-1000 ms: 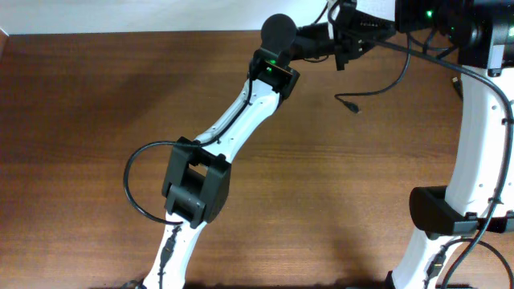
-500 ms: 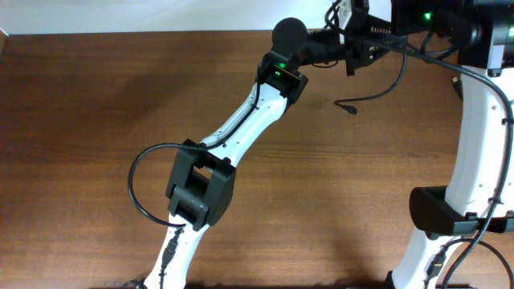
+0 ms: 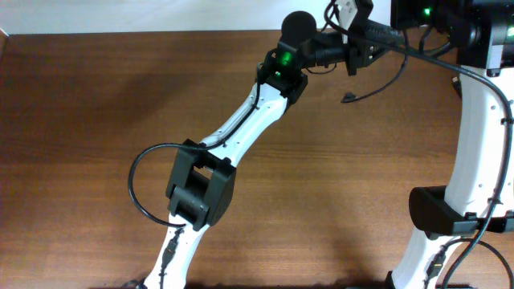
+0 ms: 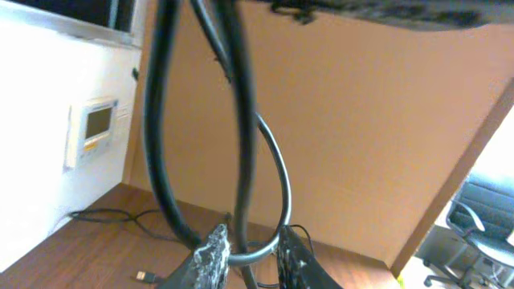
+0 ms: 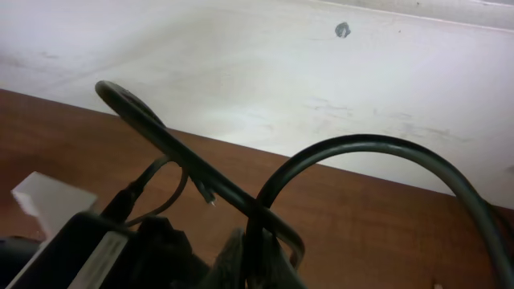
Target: Untangle cables
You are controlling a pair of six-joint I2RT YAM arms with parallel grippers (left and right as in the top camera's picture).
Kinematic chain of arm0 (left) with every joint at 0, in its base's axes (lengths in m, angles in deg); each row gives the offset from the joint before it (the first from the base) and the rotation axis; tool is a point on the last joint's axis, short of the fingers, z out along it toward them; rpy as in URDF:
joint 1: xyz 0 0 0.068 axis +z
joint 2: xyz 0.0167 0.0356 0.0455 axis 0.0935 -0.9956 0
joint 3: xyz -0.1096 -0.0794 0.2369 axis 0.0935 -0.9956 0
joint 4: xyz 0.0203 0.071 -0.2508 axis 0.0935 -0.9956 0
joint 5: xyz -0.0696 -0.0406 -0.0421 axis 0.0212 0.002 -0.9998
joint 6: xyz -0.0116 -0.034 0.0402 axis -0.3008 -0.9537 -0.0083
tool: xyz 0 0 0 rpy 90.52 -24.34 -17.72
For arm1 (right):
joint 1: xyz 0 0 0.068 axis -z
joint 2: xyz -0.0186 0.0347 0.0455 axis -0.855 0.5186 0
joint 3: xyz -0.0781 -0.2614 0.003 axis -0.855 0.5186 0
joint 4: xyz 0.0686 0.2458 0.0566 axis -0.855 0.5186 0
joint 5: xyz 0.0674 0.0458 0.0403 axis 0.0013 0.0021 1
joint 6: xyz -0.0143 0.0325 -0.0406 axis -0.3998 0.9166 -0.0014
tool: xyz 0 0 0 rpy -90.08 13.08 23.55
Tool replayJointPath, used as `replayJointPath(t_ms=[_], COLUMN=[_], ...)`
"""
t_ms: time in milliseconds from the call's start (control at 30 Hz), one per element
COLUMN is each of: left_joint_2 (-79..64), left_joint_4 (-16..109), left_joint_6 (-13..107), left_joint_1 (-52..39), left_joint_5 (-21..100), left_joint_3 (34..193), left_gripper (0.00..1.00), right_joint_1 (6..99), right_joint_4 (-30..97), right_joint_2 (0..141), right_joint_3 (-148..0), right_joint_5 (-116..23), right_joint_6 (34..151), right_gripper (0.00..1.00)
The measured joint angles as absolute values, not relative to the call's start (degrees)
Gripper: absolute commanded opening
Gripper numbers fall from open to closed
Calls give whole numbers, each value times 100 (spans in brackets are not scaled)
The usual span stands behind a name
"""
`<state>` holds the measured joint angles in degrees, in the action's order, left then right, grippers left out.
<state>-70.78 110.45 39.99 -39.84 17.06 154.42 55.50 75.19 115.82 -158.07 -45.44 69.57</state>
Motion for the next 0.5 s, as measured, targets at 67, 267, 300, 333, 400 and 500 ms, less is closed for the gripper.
replayJointPath(t_ms=[67, 267, 300, 333, 400, 500], left_joint_2=[-7078, -7078, -7078, -7078, -7078, -7078], left_joint_4=[11043, 11141, 11187, 11215, 11211, 11115], left_joint_6=[3999, 4017, 4023, 4019, 4019, 4021], left_joint_1=[-3984, -3973, -3962, -3949, -3897, -3829], left_joint_5=[1787, 1859, 1870, 1881, 1901, 1921], left_joint_3=[15442, 15442, 15442, 15442, 15442, 15442], left_gripper=[29, 35, 34, 35, 35, 34], right_joint_1=[5550, 5550, 5550, 5550, 5550, 5545], right_joint_4=[7519, 7512, 7510, 7510, 7508, 7499], right_joint_2=[11582, 11582, 11582, 11582, 11582, 11582], right_joint_3=[-15807, -15807, -15807, -15807, -15807, -15807], right_joint_5=[-4544, -4544, -4544, -4544, -4544, -4542], right_joint_6=[6960, 6960, 6962, 6957, 6962, 6960], right_gripper=[4, 4, 4, 4, 4, 4])
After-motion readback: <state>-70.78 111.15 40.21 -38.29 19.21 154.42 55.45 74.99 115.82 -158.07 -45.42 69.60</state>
